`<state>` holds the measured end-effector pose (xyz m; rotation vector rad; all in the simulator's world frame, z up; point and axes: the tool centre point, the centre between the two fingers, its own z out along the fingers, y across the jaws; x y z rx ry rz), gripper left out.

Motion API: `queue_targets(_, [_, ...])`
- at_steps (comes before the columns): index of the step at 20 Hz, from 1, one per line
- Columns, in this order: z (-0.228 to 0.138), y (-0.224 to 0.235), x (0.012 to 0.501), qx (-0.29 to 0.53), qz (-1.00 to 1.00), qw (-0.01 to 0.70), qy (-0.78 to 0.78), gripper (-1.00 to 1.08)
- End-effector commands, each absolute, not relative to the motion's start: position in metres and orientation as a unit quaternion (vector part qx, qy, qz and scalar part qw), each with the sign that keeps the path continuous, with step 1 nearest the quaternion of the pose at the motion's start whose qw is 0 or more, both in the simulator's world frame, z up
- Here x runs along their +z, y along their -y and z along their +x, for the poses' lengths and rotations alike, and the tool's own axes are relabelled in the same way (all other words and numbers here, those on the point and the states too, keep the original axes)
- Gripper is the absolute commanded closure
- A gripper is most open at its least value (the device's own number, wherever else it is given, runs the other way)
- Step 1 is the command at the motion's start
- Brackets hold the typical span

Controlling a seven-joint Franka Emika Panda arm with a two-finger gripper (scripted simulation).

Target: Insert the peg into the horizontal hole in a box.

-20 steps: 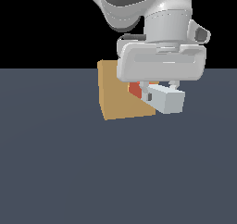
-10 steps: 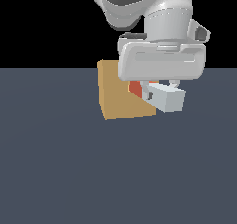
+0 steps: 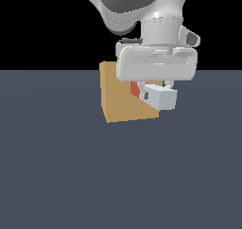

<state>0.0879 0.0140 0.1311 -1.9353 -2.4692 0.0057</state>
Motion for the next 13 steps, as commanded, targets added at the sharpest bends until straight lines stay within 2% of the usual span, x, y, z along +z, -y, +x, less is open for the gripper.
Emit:
queue_targets(1, [0.084,-0.036,0.134,0.0,-0.616,0.0,0.788,1.08])
queue_targets(7, [0.072,-0.083,0.135,-0.001,-0.616,0.0,0.788,1.08])
queue_targets(13, [0.069,-0.1,0.136,-0.001,-0.616,-0.001,0.788,1.08])
